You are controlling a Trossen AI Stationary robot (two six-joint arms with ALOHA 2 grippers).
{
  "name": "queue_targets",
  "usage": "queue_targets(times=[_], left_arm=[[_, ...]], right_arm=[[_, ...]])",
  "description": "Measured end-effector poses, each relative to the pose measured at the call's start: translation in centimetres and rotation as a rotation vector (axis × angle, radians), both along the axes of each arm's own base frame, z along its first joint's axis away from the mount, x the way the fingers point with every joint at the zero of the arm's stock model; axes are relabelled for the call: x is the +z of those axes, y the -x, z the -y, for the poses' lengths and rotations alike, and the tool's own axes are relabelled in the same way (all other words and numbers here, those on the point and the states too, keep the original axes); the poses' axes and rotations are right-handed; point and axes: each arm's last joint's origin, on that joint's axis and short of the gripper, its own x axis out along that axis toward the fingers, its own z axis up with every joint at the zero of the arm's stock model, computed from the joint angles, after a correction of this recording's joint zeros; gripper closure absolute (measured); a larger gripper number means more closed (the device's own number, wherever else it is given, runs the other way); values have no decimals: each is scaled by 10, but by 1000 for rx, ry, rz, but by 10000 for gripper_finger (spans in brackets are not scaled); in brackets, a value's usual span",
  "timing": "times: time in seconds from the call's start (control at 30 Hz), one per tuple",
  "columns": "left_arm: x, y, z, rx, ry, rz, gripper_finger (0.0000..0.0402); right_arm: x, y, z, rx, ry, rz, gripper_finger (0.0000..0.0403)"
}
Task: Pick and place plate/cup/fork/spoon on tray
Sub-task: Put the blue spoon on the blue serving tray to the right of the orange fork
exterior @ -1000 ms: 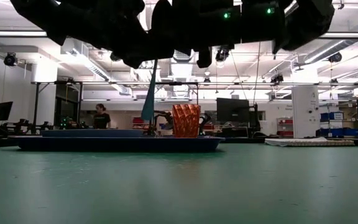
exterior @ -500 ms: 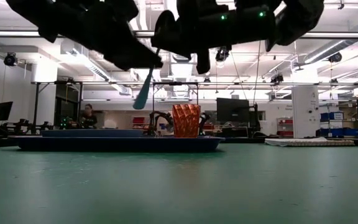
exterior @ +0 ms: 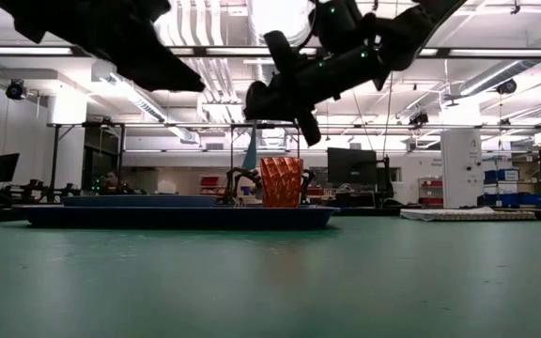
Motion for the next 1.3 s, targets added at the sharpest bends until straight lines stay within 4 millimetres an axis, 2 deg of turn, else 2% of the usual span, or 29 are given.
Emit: queue_targets(times=[0.13,0.33,0.43,0.63,0.73,1.07,1.3], left_arm=[[0,15,-1,3,4,41,212],[5,35,-3,3,12,132,212],[11,42,-4,3,17,179,212],[9,53,-5,3,21,227,212],[10,56,-5,3,24,261,212],[10,57,-5,3,25,267,212],[10,57,-5,2,25,262,212]], right_arm=[[-6,3,13,-31,-30,-13,394],[-32,1,19,-59,-65,-86,394],[-40,-1,21,-64,-72,-103,394],[-49,1,29,-93,-71,-137,394],[-49,1,29,-103,-56,-139,386],[-52,3,31,-148,-15,-186,320],[-53,4,35,-158,-10,-192,299]])
